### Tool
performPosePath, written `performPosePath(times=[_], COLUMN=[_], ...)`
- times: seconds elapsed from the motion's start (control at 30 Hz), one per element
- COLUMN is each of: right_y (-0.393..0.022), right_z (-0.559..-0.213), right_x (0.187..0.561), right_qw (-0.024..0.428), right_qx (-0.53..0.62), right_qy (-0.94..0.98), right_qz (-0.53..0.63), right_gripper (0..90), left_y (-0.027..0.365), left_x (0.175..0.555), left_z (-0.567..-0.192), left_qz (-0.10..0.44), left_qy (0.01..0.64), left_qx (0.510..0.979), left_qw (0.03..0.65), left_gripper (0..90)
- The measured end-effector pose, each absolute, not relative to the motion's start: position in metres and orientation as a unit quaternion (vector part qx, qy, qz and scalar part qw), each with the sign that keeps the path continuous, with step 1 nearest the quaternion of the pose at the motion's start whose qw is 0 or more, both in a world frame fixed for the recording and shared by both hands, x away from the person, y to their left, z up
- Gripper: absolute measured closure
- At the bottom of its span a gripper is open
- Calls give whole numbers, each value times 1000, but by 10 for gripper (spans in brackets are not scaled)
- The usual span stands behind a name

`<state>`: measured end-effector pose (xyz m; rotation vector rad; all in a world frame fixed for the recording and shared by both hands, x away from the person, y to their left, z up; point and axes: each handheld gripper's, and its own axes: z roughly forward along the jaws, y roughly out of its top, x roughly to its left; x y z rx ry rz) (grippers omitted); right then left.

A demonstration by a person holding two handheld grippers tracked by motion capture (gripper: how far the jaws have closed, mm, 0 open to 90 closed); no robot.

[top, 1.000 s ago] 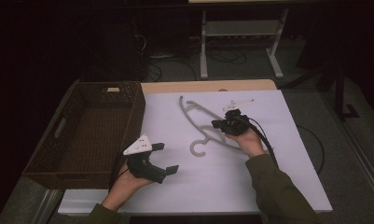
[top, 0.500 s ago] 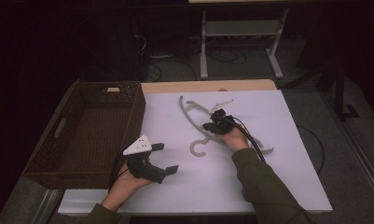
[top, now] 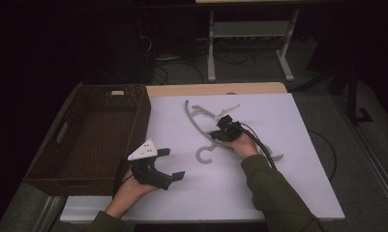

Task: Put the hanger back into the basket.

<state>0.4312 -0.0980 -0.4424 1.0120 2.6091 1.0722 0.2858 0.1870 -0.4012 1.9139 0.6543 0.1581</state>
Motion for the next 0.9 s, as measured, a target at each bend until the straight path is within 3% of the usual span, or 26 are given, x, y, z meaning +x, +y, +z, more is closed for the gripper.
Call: performPosePath(times=[0.9], right_y=[-75], right_z=[-438], right_x=[334], right_qw=[-10], right_qx=[180], right_qy=[919], right_qz=[351], right_gripper=[898], left_y=[189], left_x=[285], left_z=[-400], left_qz=[70], left_qy=[271], left_qx=[803], left_qw=[527], left_gripper=[0])
